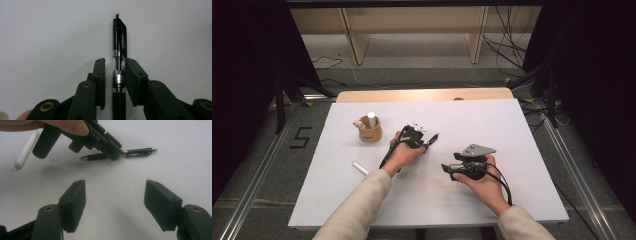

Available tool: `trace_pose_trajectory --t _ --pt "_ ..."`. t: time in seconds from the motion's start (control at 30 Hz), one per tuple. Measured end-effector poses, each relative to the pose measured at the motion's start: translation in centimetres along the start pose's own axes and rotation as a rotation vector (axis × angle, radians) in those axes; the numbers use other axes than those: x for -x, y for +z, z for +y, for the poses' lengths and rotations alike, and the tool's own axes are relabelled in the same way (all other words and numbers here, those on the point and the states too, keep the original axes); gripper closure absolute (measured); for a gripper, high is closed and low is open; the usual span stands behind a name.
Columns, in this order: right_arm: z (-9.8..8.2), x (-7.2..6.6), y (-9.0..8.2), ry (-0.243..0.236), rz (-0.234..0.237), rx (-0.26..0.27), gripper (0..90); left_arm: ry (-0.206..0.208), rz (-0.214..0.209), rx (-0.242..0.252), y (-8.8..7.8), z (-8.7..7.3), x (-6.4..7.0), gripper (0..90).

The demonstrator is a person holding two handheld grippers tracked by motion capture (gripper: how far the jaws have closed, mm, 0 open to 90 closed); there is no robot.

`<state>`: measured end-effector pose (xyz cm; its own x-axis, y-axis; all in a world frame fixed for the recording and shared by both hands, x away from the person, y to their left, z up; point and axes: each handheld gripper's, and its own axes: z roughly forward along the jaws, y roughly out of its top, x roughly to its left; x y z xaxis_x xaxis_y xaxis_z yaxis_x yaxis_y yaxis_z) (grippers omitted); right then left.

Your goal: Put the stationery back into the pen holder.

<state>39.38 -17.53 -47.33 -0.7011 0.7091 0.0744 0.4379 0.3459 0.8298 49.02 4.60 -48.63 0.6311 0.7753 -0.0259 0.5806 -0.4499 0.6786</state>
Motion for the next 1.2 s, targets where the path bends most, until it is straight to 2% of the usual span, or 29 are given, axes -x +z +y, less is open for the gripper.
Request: trace_pose_trajectory --t 0.13,0.57,0.73,0.97,1.2 --pt "0.0 0.0 0.0 0.002 0.001 -0.001 34.7 0.005 -0.001 -0.012 0.0 0.1 0.1 78.4" --pt "0.0 0.0 0.1 0.002 0.002 -0.003 34.8 0.011 0.022 -0.007 0.0 0.1 0.4 79.6" --pt "0.0 0.0 0.0 0.006 0.001 0.001 34.7 0.013 0.013 -0.004 -0.1 0.0 0.5 79.8" --pt "0.0 0.1 0.0 0.0 0.004 -0.004 34.7 0.049 -0.011 -0.016 -0.8 -0.1 0.8 79.8" --pt "0.0 0.0 0.0 0.0 0.008 -0.005 34.8 0.085 -0.04 -0.025 -2.3 -0.3 0.7 79.9"
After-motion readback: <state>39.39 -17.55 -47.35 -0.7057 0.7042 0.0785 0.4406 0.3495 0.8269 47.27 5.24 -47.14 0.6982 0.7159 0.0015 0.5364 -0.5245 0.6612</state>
